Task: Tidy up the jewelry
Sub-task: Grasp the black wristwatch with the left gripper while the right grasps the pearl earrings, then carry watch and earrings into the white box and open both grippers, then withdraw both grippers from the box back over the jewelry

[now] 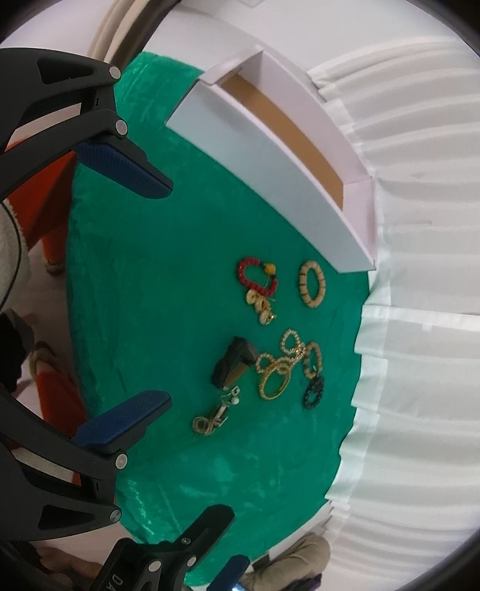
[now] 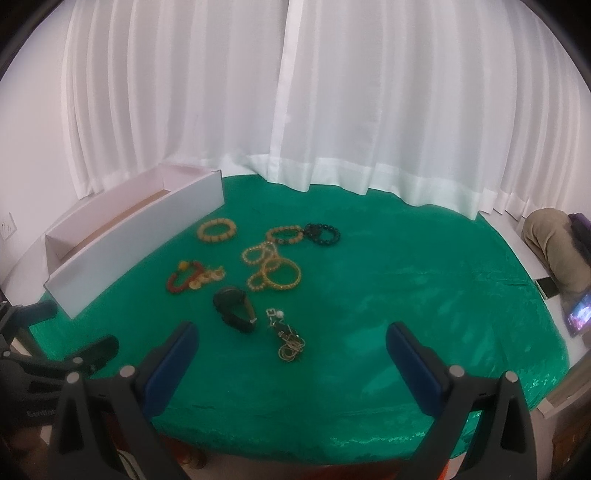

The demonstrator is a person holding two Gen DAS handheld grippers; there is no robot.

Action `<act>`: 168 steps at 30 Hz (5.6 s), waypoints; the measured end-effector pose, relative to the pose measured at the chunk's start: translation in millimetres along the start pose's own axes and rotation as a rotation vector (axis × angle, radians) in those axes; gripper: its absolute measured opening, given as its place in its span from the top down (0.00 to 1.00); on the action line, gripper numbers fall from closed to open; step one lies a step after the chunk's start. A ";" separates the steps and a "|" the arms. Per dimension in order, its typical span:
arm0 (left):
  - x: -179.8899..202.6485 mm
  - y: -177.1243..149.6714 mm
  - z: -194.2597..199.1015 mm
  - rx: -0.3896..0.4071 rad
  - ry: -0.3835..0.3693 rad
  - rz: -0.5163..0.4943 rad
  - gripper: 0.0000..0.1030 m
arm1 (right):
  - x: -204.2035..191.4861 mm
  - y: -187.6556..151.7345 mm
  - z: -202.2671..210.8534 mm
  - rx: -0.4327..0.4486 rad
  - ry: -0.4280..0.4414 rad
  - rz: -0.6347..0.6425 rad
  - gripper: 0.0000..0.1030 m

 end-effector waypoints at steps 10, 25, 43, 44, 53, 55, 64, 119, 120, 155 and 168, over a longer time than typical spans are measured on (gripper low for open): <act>-3.0 -2.3 -6.0 -0.032 -0.005 0.003 0.00 | -4.7 -4.4 -6.0 -0.035 0.029 0.000 0.00; -35.5 7.9 -48.5 -0.170 -0.090 0.082 0.00 | 9.0 -10.9 -22.4 -0.080 0.105 -0.080 0.00; 50.1 59.9 -123.7 -0.257 -0.120 -0.031 0.01 | 78.2 4.5 -116.1 -0.369 0.285 -0.254 0.02; 55.3 61.0 -135.4 -0.285 -0.127 -0.030 0.01 | 74.7 -0.5 -123.1 -0.397 0.283 -0.226 0.03; 78.9 68.9 -187.3 -0.416 -0.113 -0.004 0.13 | 52.7 -29.4 -185.8 -0.614 0.309 -0.132 0.10; 78.7 69.0 -190.9 -0.428 -0.121 0.008 0.17 | 49.7 -31.4 -195.2 -0.636 0.290 -0.097 0.13; 98.7 57.4 -192.7 -0.451 -0.110 -0.073 0.82 | 39.8 -39.4 -208.2 -0.646 0.267 -0.032 0.69; -290.0 144.7 -147.6 -0.209 0.179 0.448 0.86 | -303.9 195.0 -253.1 -0.378 0.695 0.314 0.70; -291.7 144.0 -159.0 -0.211 0.189 0.449 0.86 | -309.0 192.8 -262.3 -0.380 0.689 0.322 0.70; -208.2 118.3 -116.0 0.080 0.232 0.339 0.04 | -185.8 170.3 -241.9 -0.173 0.513 0.194 0.23; -65.4 77.6 -99.7 0.075 0.045 0.231 0.04 | -41.2 112.0 -140.0 -0.063 0.282 0.131 0.16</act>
Point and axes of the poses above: each gripper's, at about its wrist camera, not at the fingertips, and z roughly against the way its jaws point, x to its right, y to its top, the point moved 5 cm from there along -z, roughly the way its jaws point, and after that the axes turned 14 degrees about y, right-handed, at the moved point
